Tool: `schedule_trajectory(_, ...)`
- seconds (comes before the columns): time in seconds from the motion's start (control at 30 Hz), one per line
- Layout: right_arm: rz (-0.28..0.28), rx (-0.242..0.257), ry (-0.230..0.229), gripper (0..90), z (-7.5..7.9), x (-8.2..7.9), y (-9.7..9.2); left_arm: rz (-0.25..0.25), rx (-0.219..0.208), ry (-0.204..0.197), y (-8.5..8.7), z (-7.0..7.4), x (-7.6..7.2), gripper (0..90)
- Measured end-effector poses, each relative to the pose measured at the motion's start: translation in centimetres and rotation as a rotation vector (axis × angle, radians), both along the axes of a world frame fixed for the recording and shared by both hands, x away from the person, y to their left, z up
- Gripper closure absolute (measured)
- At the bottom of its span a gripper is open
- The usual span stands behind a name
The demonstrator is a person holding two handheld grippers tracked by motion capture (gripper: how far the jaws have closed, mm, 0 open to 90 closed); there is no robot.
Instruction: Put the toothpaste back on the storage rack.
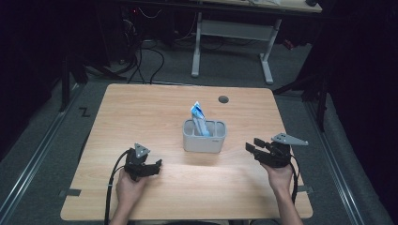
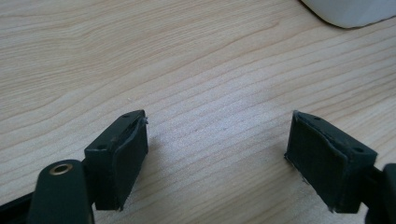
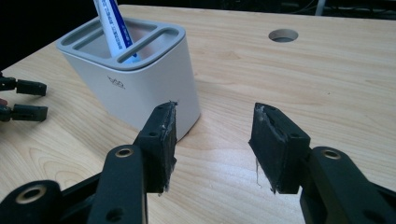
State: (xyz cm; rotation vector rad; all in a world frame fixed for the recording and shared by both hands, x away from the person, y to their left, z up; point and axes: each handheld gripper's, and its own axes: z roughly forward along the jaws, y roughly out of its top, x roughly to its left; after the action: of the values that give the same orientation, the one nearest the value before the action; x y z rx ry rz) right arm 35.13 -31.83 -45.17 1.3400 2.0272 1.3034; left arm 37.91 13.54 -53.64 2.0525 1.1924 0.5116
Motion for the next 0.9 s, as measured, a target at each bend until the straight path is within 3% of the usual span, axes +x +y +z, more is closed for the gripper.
schedule_trajectory(0.4,-0.007,0.007,0.029,50.6,-1.8,0.2,0.4,0.000,0.000,0.000,0.0,0.0,0.0,20.7)
schedule_trajectory(0.9,-0.013,-0.020,0.056,50.7,-3.4,0.4,0.9,0.000,0.000,0.000,0.0,0.0,0.0,20.7)
